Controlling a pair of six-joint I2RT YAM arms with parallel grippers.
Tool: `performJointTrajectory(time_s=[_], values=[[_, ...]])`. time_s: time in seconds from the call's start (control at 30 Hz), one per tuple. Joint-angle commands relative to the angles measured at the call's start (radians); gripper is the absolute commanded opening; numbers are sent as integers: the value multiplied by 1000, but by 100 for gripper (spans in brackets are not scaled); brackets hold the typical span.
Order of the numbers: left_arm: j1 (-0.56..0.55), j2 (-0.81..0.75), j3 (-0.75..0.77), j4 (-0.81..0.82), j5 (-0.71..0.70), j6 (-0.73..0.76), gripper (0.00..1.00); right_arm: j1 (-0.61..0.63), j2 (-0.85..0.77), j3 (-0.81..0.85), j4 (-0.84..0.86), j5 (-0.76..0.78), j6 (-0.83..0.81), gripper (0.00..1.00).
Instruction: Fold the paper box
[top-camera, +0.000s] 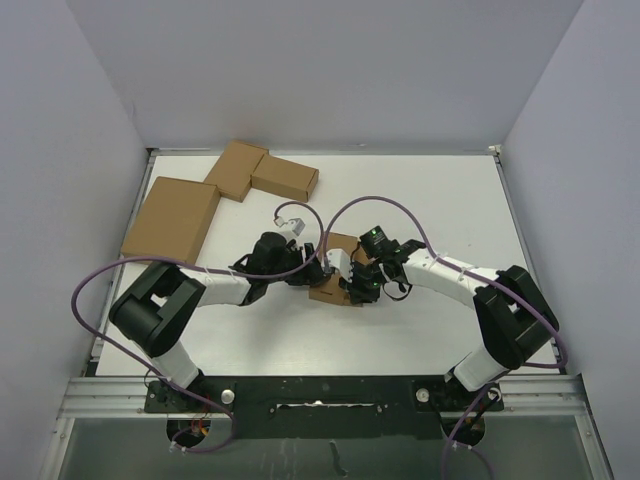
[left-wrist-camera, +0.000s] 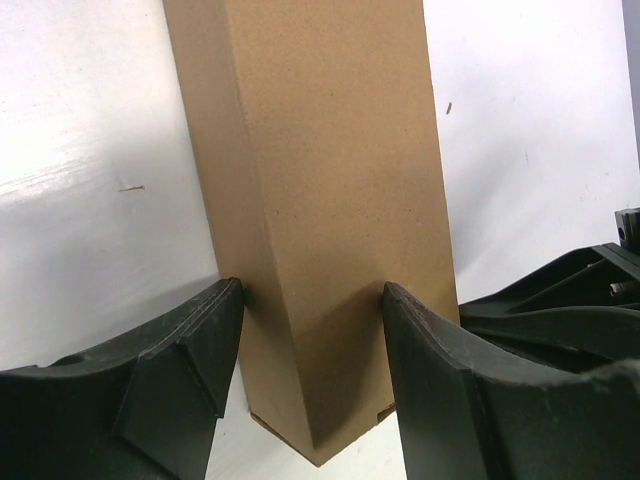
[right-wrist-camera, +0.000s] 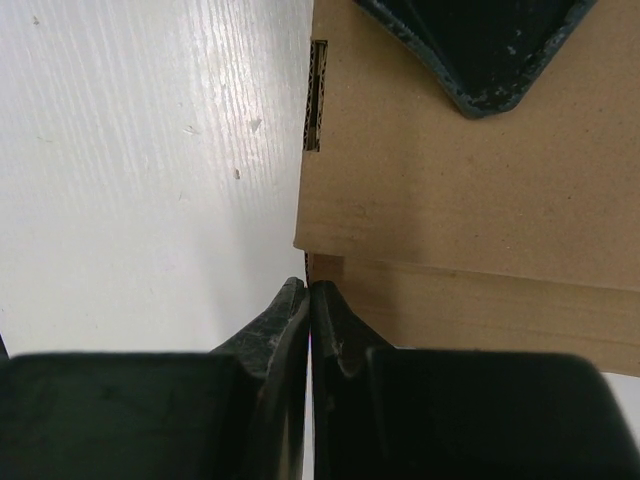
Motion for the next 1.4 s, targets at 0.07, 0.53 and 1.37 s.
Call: performJointTrajectory(time_s=[0.07,0.53,1.37], values=[[-46,29,-2,6,43,-33,54,-13,-28,52,101,25,39,0],[-52,33,-10,-11,20,-96,49,19,-34,62,113,13,75,0],[-49,13,-45,3,2,-134,47,11,-27,88,68,-5,54,0]])
